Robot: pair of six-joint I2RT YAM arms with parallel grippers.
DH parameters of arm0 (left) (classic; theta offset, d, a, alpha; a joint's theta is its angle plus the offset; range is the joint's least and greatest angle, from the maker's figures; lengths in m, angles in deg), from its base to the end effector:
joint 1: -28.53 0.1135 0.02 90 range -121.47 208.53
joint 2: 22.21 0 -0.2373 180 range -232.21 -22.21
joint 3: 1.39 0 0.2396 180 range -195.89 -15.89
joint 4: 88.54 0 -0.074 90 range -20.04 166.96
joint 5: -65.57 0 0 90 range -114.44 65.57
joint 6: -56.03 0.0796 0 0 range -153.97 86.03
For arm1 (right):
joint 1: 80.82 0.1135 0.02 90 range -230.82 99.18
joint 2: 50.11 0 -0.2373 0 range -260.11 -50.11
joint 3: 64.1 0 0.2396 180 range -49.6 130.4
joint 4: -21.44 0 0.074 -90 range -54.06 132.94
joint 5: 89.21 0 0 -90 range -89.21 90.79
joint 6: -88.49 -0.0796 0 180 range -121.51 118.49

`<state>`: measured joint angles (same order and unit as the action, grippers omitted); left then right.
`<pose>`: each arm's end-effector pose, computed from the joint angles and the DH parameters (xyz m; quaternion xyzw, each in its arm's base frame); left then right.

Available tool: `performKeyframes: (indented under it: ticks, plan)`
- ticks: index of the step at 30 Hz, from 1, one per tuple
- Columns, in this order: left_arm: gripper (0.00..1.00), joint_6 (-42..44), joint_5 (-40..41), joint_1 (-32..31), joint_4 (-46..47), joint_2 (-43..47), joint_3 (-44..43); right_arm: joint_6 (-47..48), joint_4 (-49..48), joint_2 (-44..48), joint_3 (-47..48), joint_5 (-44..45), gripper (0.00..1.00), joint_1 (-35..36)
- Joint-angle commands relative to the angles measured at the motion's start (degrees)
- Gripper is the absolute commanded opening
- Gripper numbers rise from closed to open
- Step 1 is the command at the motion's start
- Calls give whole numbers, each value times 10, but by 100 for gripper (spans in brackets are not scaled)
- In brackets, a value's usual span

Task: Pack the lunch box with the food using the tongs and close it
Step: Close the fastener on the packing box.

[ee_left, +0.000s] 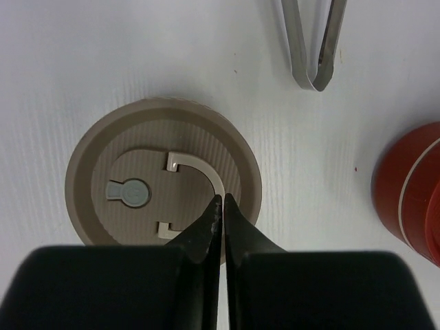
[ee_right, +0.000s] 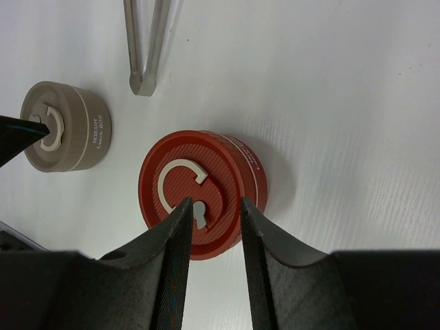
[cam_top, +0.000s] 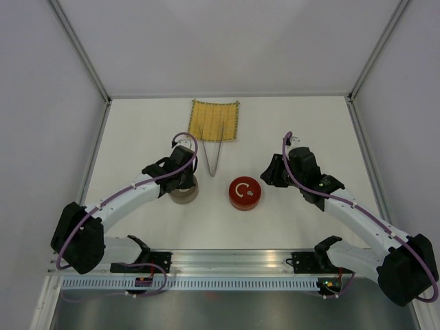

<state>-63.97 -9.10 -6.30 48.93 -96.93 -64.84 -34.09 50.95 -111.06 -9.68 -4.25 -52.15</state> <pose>0.2431 -0.1435 0.1739 -0.0017 0.9429 -0.0580 0.3279 0.2307 0.1341 0.2035 0.0104 0.8905 0.2646 0.3701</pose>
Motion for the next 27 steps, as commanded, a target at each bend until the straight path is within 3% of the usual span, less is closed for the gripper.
performKeyframes:
  ticks: [1,9,15,17,21,22,24,27]
  plan:
    - [4,5,-39,0,29,-8,19,-6,-15,-2,-3,10,40,3]
    - [4,-5,-21,1,29,1,36,-4,-8,0,0,12,40,3]
    - [9,1,-1,1,11,40,11,3,0,1,16,2,40,3]
    - [16,5,9,1,-3,68,3,15,-1,-11,31,-9,38,11]
    - [30,12,26,4,-34,111,-28,31,21,-50,74,28,18,63]
    - [43,10,28,5,-38,120,-30,31,23,-58,83,35,15,74]
    - [52,5,28,6,-42,143,-26,29,21,-80,87,47,5,97]
    - [56,-11,25,17,-40,153,-2,27,20,-110,95,71,1,123]
